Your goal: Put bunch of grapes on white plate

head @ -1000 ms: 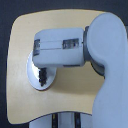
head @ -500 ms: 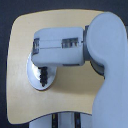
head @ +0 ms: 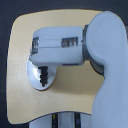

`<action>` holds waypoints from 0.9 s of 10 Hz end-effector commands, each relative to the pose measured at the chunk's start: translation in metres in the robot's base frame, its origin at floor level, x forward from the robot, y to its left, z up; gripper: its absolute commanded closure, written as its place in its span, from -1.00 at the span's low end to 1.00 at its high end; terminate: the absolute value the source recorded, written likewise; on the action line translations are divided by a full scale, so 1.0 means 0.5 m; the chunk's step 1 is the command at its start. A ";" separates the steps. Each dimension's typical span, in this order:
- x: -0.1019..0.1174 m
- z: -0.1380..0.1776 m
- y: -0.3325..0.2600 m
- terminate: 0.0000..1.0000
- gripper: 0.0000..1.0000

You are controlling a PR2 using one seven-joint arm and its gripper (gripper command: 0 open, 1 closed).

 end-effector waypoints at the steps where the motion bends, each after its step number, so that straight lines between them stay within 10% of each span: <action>1: -0.013 0.026 -0.014 -1.00 -1.00; 9: 0.051 0.396 -0.046 -1.00 -1.00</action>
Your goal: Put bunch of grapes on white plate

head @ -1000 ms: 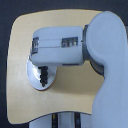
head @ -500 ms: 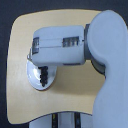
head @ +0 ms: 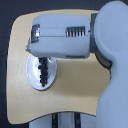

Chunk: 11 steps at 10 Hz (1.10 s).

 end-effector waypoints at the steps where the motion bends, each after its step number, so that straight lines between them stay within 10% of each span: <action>1: 0.023 0.259 -0.020 -1.00 -1.00; 11: -0.074 0.294 -0.433 -1.00 -1.00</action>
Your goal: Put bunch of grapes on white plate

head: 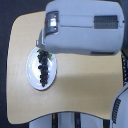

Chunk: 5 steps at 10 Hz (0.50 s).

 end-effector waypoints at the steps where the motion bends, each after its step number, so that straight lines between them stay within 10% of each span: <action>1: -0.008 0.012 -0.316 -1.00 -1.00; 5: 0.057 0.026 -0.465 -1.00 -1.00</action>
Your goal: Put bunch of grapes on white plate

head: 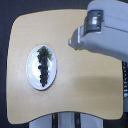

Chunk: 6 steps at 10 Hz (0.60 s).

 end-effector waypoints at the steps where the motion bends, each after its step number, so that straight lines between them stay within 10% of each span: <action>1: 0.082 0.021 -0.202 -1.00 -1.00; 6: 0.119 0.030 -0.301 -1.00 -1.00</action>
